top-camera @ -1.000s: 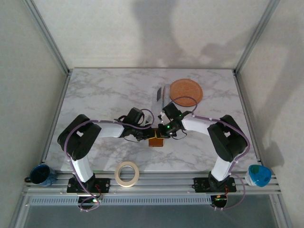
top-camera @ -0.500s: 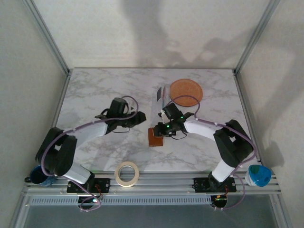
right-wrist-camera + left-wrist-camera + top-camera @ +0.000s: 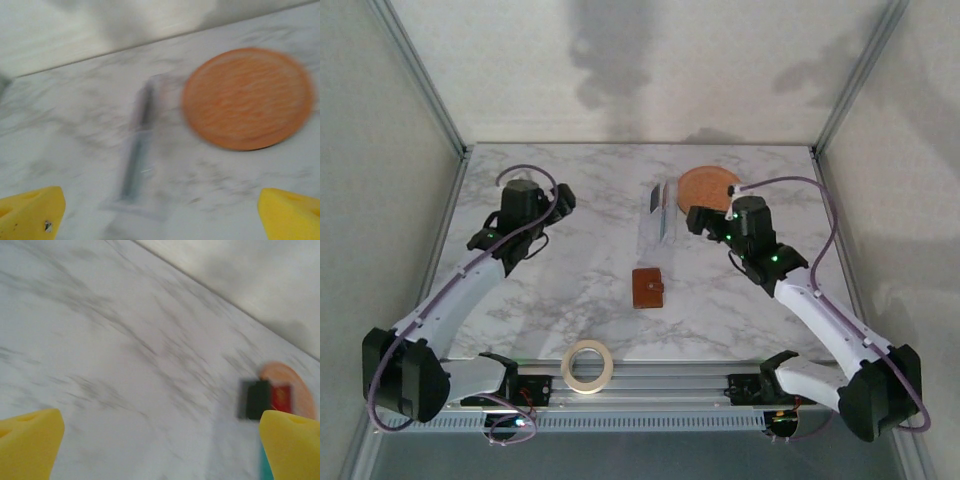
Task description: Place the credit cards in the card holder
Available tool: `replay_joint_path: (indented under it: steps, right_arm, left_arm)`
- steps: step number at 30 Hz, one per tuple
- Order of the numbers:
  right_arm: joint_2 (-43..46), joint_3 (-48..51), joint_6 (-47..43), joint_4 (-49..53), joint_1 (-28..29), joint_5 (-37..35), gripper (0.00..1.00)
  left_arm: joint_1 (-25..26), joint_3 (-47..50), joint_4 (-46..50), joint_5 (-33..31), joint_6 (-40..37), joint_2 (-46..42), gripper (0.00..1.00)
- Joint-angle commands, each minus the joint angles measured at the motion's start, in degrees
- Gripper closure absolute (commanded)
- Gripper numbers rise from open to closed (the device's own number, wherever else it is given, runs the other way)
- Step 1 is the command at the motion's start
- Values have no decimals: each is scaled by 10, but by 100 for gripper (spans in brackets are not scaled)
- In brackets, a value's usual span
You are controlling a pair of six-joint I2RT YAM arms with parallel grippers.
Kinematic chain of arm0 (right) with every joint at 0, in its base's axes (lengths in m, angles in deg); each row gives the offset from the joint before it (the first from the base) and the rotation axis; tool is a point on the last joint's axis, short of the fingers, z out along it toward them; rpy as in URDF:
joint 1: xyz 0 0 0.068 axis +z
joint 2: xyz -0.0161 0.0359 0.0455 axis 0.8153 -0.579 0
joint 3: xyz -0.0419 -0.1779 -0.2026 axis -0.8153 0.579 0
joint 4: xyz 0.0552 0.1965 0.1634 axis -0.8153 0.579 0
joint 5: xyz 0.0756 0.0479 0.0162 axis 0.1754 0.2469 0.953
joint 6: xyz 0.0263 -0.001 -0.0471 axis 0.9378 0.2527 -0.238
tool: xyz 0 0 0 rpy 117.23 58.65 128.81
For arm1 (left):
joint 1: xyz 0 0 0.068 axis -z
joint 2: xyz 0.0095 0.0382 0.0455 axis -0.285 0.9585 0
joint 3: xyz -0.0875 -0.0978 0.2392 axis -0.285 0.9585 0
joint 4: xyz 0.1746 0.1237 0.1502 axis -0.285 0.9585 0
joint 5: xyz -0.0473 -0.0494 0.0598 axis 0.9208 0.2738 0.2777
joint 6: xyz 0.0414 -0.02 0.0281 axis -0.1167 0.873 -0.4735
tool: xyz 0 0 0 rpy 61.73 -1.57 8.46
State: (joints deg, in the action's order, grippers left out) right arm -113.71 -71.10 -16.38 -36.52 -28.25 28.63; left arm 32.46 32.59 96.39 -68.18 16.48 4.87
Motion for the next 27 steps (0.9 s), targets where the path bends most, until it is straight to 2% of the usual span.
replay_joint_path:
  steps: [1, 2, 5, 10, 12, 14, 18, 21, 22, 25, 27]
  right_arm:
    - [12, 86, -114, -123, -29, -121, 1]
    - [17, 116, -137, -170, -44, -121, 1]
    - [20, 190, -169, -260, -105, -98, 1]
    - [-45, 251, -216, -345, -147, -106, 1]
    - [-89, 269, -208, -406, -166, -86, 1]
    - [-118, 264, -222, -442, -175, -45, 1]
    - [-185, 264, -225, -529, -198, -26, 1]
    - [-254, 281, -223, -631, -209, -6, 1]
    - [-238, 271, -222, -583, -208, 0, 1]
    - [-242, 270, -218, -587, -209, -13, 1]
    - [-242, 267, -209, -582, -208, -33, 1]
  left_arm:
    - [-10, -5, 36, -206, -66, -3, 0]
    - [-18, 7, 23, -216, -91, -4, 0]
    - [-44, 99, -101, -158, -220, -28, 0]
    - [-79, 283, -361, -116, -344, -44, 0]
    - [-84, 336, -451, -96, -373, -48, 0]
    - [-97, 387, -543, -52, -383, -50, 0]
    - [-133, 444, -676, -5, -358, -28, 0]
    - [-153, 487, -786, 23, -352, 1, 0]
    - [-156, 482, -787, 29, -351, 12, 0]
    - [-177, 458, -835, 81, -324, 70, 0]
    - [-181, 429, -831, 79, -317, 118, 0]
